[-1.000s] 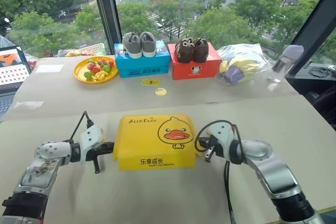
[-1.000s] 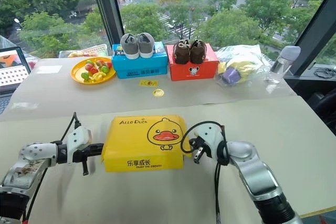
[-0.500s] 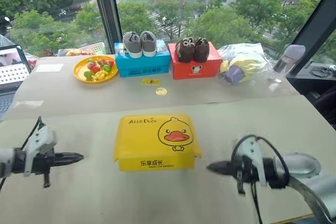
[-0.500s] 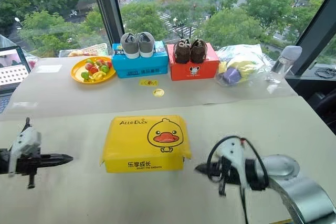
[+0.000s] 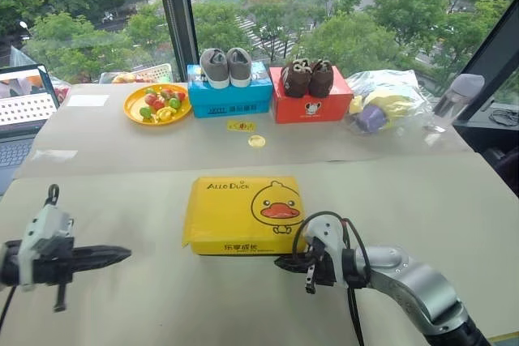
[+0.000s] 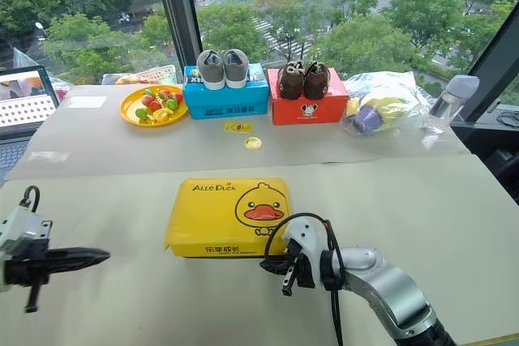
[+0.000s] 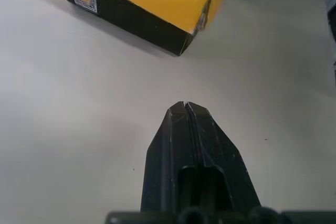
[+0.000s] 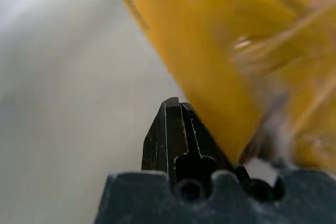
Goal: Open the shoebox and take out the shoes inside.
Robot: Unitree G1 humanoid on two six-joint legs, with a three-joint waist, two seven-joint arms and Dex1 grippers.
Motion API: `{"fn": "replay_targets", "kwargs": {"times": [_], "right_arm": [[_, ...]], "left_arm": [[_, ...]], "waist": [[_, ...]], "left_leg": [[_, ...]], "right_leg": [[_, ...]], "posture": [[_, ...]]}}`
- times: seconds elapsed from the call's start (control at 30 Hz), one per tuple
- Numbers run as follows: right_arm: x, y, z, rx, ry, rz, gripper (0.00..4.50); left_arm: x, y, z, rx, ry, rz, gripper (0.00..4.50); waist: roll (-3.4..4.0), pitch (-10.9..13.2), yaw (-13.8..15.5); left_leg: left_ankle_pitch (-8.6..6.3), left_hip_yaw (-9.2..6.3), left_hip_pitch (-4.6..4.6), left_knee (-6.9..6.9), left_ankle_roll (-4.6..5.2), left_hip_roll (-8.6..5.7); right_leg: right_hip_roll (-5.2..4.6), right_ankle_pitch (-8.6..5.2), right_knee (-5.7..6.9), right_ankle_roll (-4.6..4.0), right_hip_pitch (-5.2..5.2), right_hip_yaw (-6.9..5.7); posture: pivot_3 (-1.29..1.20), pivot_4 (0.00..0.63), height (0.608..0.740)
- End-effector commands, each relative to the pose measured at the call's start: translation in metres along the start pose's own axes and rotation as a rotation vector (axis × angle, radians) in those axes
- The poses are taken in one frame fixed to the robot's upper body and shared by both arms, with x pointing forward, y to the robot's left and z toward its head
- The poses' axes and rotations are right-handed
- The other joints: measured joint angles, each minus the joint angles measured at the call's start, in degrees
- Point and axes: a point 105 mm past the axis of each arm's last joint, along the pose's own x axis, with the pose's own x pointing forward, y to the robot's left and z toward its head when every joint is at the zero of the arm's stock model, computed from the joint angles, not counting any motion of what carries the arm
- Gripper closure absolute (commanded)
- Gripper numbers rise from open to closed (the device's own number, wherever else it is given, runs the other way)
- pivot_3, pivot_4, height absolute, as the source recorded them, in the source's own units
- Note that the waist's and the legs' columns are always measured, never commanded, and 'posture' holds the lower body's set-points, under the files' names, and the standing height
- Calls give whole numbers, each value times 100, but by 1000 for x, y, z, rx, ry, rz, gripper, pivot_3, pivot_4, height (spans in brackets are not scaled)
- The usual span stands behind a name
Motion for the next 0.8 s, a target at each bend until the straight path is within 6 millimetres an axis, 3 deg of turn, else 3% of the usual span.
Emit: {"fn": "replay_targets", "kwargs": {"times": [0.03,0.17,0.4,0.6,0.8], "right_arm": [[-4,-4,6,-7,-27,-24,4500],[-9,-6,4,-2,-28,-41,4500],[-17,-10,22,26,-140,-110,4500],[-20,-18,49,108,-317,-200,4500],[-38,1,87,91,-487,-100,4500]], "left_arm": [[10,-6,9,87,-27,-2,4485],[16,-16,9,55,-49,-26,4485],[23,-24,9,35,-52,-59,4485],[23,-21,12,34,-55,-62,4485],[26,-20,13,39,-44,-81,4485]], "waist": [[-2,-1,-21],[-2,-2,-39],[-1,0,-20],[1,0,-27],[6,4,-35]], "left_leg": [[-1,1,0,1,2,-1],[-2,3,6,1,3,2],[1,0,8,0,-1,5],[2,0,8,0,-2,6],[2,1,7,-2,-2,5]], "right_leg": [[-2,0,0,0,2,1],[2,-1,3,3,1,3],[6,-21,5,33,2,2],[8,-20,7,34,1,3],[9,-8,5,18,0,4]], "posture": [[0,150,731],[0,150,731],[0,150,731],[0,150,731],[0,150,731]]}}
